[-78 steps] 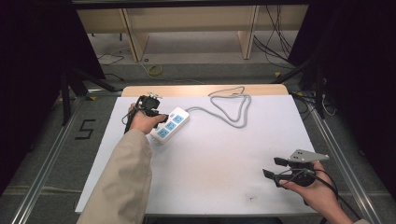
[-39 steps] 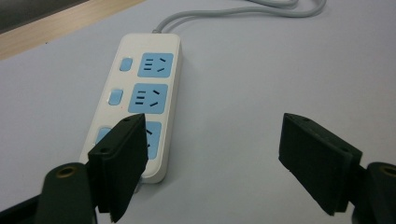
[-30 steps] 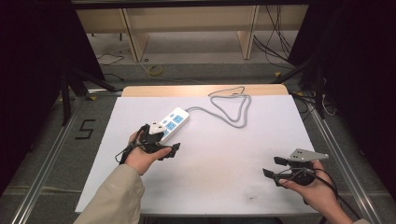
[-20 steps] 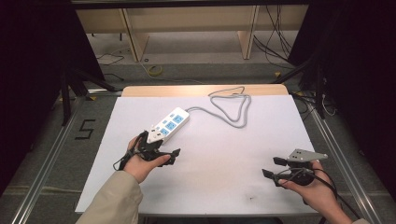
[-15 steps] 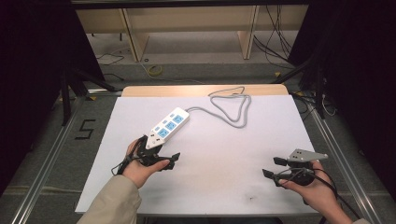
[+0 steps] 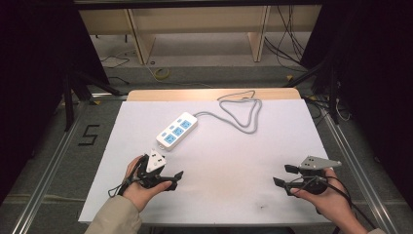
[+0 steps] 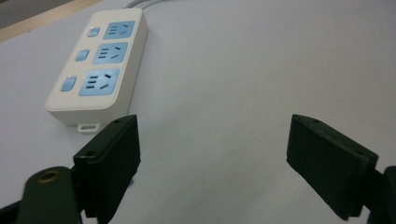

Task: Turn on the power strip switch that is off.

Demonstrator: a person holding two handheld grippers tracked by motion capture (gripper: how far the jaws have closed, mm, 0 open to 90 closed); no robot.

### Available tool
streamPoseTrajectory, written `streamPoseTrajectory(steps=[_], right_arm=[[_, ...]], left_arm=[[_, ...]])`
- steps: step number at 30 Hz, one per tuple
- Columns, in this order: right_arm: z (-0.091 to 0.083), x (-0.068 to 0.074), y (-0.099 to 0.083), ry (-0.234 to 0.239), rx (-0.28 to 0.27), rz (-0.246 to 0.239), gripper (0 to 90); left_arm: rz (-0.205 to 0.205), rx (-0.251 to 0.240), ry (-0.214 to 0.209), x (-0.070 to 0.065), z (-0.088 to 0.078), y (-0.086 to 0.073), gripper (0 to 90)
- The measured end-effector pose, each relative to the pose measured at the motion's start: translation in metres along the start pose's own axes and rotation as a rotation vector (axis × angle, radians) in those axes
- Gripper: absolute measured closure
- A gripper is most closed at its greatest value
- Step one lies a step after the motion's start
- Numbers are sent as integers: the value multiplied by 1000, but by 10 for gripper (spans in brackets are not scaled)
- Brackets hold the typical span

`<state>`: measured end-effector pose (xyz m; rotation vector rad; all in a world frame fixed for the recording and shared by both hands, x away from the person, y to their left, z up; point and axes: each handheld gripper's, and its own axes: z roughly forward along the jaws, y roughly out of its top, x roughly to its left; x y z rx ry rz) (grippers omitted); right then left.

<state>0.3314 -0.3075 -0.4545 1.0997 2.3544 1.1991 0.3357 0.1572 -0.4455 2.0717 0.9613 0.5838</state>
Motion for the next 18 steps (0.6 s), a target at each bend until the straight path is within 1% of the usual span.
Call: streamPoseTrajectory(steps=[4,6,9,11,14,17,18], right_arm=[[0,1,0,1,-2,-3,315],[-1,1,0,-3,-3,-7,314],[-2,0,-1,-10,0,-14,315],[-1,0,-1,-10,2,-9,315],[-1,1,-1,-10,3,-15,314],[-1,1,-1,-8,3,-13,314],[-1,1,-1,-7,1,-12,313]], left_arm=[[13,7,10,-2,-2,-4,172],[8,11,9,-1,-3,-5,172],[4,2,17,-1,-4,-5,174],[5,1,16,-1,-4,-5,173],[11,8,16,-2,-3,-5,174],[5,6,6,-3,-2,-4,175],[-4,0,1,-5,-2,-2,176]])
